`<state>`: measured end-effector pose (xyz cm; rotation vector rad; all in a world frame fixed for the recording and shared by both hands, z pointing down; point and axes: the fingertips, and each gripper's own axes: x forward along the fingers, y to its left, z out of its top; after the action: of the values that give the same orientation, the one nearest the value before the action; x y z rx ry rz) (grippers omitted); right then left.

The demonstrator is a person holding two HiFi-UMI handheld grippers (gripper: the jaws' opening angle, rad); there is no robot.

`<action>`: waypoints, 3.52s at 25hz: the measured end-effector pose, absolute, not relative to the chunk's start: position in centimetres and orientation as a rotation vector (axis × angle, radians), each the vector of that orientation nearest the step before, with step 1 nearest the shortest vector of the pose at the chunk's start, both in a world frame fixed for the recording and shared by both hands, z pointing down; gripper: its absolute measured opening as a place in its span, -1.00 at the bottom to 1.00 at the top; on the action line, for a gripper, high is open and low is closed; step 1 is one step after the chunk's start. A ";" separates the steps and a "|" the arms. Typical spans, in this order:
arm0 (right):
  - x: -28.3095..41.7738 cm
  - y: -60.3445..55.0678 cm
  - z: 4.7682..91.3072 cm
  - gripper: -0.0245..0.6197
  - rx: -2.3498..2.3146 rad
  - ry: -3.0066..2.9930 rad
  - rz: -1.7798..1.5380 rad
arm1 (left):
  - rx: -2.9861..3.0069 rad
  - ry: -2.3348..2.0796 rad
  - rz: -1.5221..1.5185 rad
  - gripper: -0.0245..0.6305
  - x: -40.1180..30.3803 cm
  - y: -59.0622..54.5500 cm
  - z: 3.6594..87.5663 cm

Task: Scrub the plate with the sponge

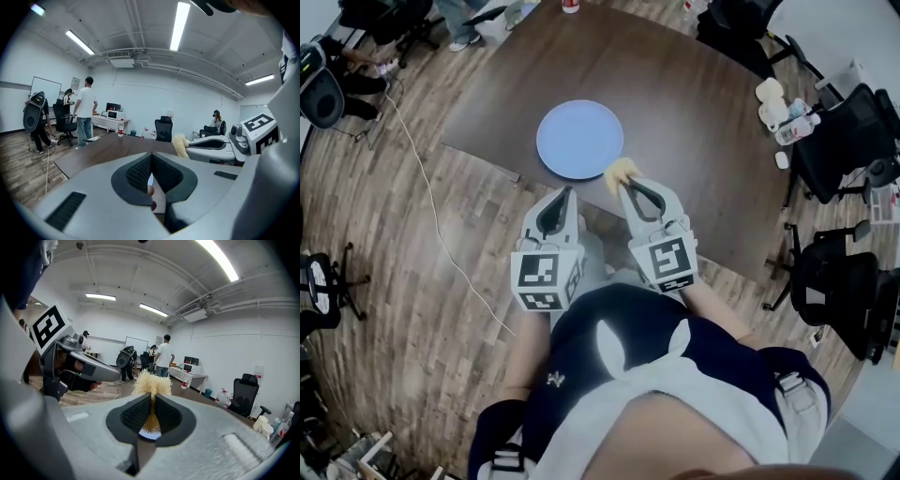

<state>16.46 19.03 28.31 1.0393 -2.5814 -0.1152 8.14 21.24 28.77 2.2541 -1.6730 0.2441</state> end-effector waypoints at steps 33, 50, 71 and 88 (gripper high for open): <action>3.0 -1.8 36.9 -0.84 0.969 -2.439 0.115 | 2.148 -1.496 0.403 -0.91 -5.1 0.2 38.6; 1.2 -5.5 42.5 -0.85 0.967 -2.353 0.171 | 2.061 -1.411 0.498 -0.91 -6.4 -0.7 46.0; 1.2 -10.7 49.9 -0.85 0.900 -2.210 0.236 | 1.951 -1.325 0.613 -0.91 -7.0 -2.9 53.1; 0.9 -13.4 56.0 -0.84 0.898 -2.083 0.400 | 1.869 -1.297 0.637 -0.91 -8.1 -3.5 56.7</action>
<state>0.95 -13.44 55.96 0.8978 -2.0832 0.3999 -8.11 -3.50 56.74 1.8695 -1.2968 0.6371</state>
